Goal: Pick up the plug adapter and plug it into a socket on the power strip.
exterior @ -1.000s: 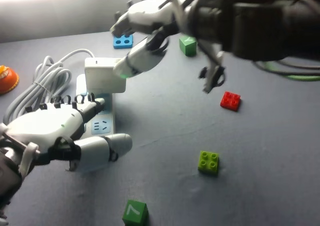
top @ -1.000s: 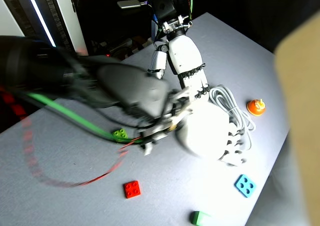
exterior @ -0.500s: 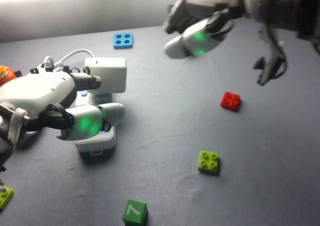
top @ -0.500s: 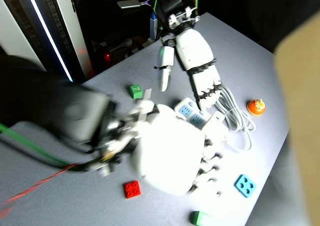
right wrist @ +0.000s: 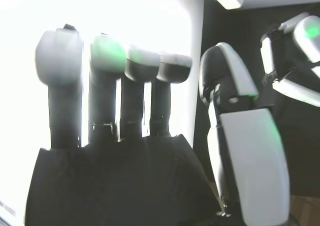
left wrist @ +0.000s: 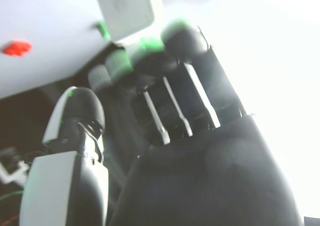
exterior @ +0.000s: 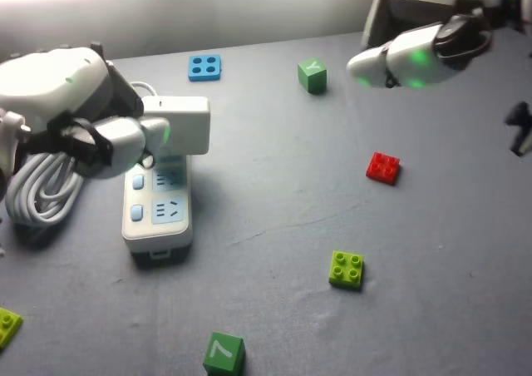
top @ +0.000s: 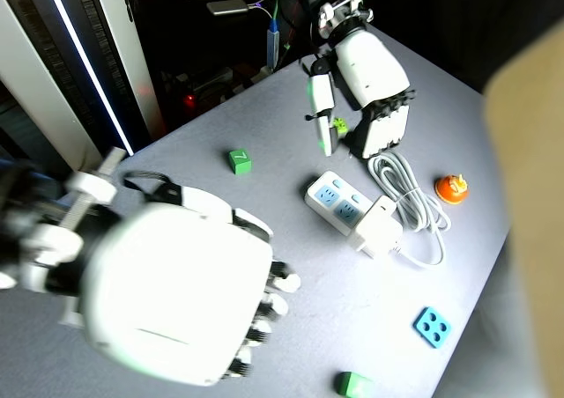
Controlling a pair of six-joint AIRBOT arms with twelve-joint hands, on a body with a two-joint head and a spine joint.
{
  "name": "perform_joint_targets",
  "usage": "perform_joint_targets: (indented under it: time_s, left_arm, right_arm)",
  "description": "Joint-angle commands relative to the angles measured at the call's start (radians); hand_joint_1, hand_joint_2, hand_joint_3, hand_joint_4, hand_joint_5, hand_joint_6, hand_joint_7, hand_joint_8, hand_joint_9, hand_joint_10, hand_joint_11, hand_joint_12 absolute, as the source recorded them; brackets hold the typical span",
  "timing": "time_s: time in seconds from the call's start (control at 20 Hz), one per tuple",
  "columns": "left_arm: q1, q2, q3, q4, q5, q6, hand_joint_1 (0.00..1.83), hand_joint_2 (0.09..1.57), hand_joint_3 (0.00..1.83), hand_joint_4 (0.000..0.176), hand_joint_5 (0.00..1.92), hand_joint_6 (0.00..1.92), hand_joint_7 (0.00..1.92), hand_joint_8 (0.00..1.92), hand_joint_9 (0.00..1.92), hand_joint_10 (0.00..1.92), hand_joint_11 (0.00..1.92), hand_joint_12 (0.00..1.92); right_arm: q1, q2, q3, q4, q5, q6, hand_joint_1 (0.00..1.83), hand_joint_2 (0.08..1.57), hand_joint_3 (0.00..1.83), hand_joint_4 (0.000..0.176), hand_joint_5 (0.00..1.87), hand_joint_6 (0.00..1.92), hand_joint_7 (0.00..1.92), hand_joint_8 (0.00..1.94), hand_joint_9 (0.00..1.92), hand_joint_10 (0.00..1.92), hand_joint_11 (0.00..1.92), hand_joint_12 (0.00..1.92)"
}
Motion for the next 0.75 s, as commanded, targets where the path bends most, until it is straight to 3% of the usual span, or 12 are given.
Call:
perform_joint_targets:
  time_s: [0.0,0.2,0.45,0.7]
  left_arm:
    - [-0.015,0.011,0.007,0.051,-0.068,0.0,0.42,1.41,0.01,0.0,1.33,1.92,1.41,1.92,1.45,1.92,1.45,1.92]
    - [-0.033,0.023,0.02,0.051,-0.068,0.001,0.48,1.41,0.0,0.0,1.33,1.92,1.46,1.92,1.54,1.92,1.54,1.92]
    - [-0.063,0.031,0.041,0.051,-0.056,0.009,0.51,1.43,0.0,0.0,1.3,1.92,1.4,1.92,1.44,1.92,1.47,1.92]
    - [-0.087,0.039,0.05,0.05,-0.04,0.012,0.54,1.42,0.0,0.0,1.29,1.92,1.37,1.92,1.41,1.92,1.43,1.92]
  right_arm:
    - [0.024,0.01,-0.017,-0.012,0.016,0.008,0.42,1.41,0.01,0.0,1.27,1.92,1.39,1.94,1.53,1.92,1.69,1.92]
    - [0.04,0.041,-0.102,-0.012,0.139,-0.019,0.48,1.43,0.0,0.0,1.24,1.92,1.36,1.94,1.49,1.92,1.66,1.92]
    - [0.042,0.062,-0.206,-0.012,0.228,-0.018,0.52,1.42,0.0,0.0,1.16,1.92,1.29,1.94,1.46,1.92,1.65,1.92]
    - [0.041,0.062,-0.236,-0.012,0.249,-0.017,0.52,1.42,0.0,0.0,1.14,1.92,1.29,1.94,1.44,1.92,1.62,1.92]
